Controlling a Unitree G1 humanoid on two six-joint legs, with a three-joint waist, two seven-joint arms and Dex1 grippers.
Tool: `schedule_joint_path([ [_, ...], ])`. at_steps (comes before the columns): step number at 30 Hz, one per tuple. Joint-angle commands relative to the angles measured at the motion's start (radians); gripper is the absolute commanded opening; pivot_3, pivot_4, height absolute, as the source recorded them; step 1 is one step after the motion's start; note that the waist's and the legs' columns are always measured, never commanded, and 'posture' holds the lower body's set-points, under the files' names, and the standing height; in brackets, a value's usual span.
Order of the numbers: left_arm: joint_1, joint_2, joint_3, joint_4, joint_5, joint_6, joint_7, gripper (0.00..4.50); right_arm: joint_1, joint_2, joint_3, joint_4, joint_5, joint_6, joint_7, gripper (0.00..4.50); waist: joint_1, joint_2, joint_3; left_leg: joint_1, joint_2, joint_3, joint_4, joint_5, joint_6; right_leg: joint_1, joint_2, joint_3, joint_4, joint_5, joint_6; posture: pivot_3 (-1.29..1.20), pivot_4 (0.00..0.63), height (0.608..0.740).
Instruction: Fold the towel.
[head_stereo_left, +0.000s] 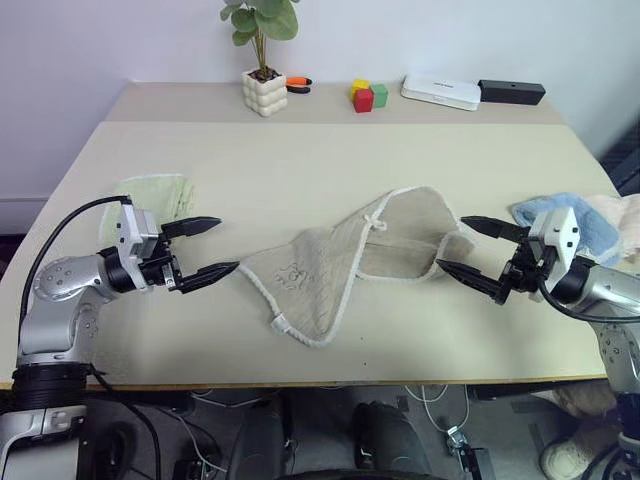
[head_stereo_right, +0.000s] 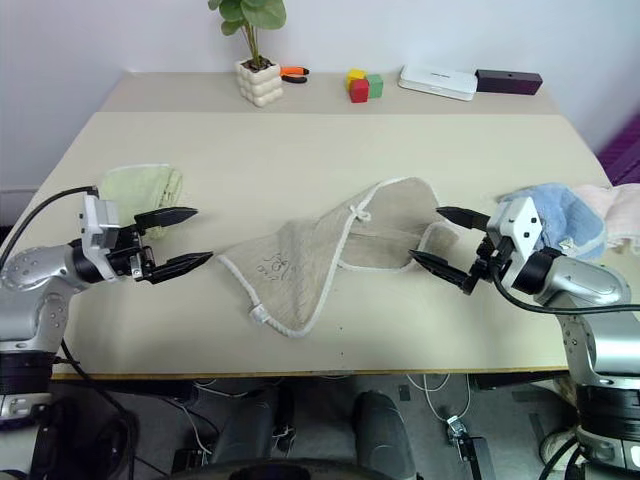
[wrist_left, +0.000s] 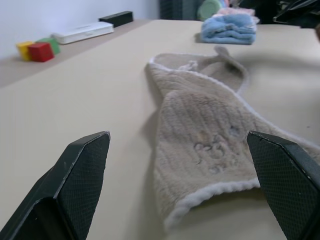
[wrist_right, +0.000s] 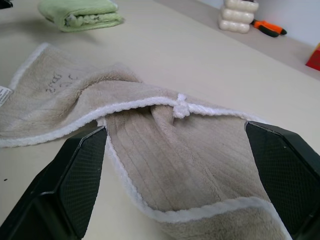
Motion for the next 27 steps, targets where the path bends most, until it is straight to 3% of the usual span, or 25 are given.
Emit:
schedule_joint_path([
  [1,-0.017,0.011,0.004,-0.032,-0.032,0.024,-0.022,4.47,-0.004,-0.01,-0.024,-0.038,0.012,0.001,-0.013,4.5,0.0,0.0,0.0,0.0,0.0,0.0,0.0,0.0,0.0,0.0,0.0,0.0,0.0,0.0,0.0,0.0,0.15,0.735],
  [9,0.025,0.015,-0.088,-0.27,-0.1,0.155,-0.072,4.47,-0.032,0.023,0.012,-0.053,0.007,-0.002,-0.046,4.5,0.003,0.0,0.0,0.0,0.0,-0.001,0.0,0.0,0.0,0.001,0.0,0.0,0.0,0.0,0.0,0.0,0.15,0.735],
  [17,0.05,0.052,-0.211,-0.248,0.042,-0.044,-0.213,4.47,-0.109,0.103,0.122,-0.084,-0.024,-0.012,-0.103,4.5,-0.005,0.001,0.0,0.0,0.0,0.0,0.0,0.0,0.0,0.0,0.001,0.0,0.0,0.0,0.0,0.0,0.15,0.735],
  [27,-0.019,-0.055,-0.417,-0.124,0.292,-0.31,-0.174,4.47,-0.145,0.17,0.193,-0.174,-0.044,0.017,-0.195,4.5,0.0,0.002,0.0,0.0,0.0,-0.001,0.001,0.0,0.0,0.001,0.0,0.0,0.0,-0.002,-0.003,0.0,0.15,0.735],
])
